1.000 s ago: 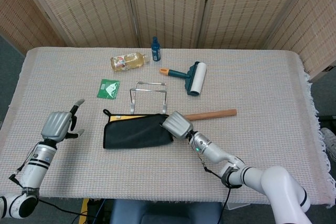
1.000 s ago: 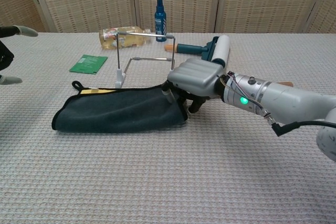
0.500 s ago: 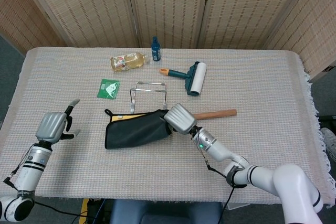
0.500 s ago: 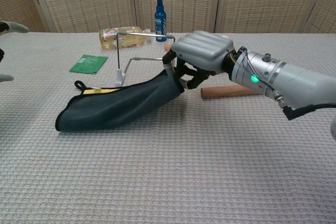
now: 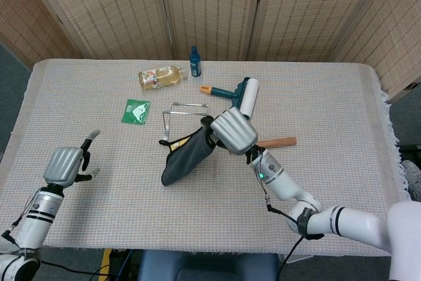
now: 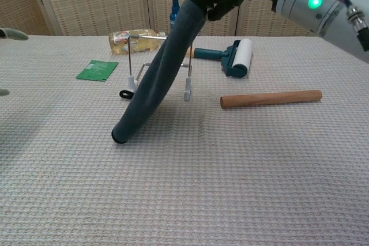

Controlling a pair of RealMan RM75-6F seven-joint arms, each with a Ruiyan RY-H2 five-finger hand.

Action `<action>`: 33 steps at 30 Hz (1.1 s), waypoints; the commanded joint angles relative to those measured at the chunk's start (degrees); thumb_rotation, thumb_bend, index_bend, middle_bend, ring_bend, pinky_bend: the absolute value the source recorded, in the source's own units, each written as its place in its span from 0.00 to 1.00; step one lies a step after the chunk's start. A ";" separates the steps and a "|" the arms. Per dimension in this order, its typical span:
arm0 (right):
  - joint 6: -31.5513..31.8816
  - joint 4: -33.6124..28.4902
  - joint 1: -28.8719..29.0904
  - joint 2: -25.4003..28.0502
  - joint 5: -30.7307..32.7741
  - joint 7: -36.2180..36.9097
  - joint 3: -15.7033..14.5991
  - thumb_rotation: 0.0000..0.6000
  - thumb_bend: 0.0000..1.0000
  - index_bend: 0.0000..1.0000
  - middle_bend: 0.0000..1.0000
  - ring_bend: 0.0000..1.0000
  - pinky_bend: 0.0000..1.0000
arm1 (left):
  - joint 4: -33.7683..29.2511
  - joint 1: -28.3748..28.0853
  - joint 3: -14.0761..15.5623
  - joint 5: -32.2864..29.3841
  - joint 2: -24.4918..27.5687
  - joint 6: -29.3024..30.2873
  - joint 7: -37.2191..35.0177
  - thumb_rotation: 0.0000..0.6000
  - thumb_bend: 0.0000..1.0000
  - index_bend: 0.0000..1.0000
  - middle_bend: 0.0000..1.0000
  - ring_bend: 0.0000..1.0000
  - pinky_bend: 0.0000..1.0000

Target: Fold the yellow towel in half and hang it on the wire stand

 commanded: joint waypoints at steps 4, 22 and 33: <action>0.91 -6.24 0.44 2.97 6.18 -8.54 4.42 1.00 0.46 0.62 0.89 0.97 1.00 | -0.27 0.74 0.84 1.71 0.36 0.75 -0.10 1.00 0.28 0.00 0.79 0.72 0.91; -5.10 7.70 12.91 -6.15 19.94 -18.84 10.55 1.00 0.46 0.62 0.89 0.97 1.00 | -2.71 3.20 1.98 6.29 2.58 4.66 0.01 1.00 0.28 0.00 0.79 0.72 0.90; -9.09 24.46 23.28 -14.58 23.63 -17.99 13.07 1.00 0.45 0.63 0.89 0.97 1.00 | -4.21 4.47 2.52 8.04 2.97 6.27 0.25 1.00 0.28 0.00 0.79 0.72 0.90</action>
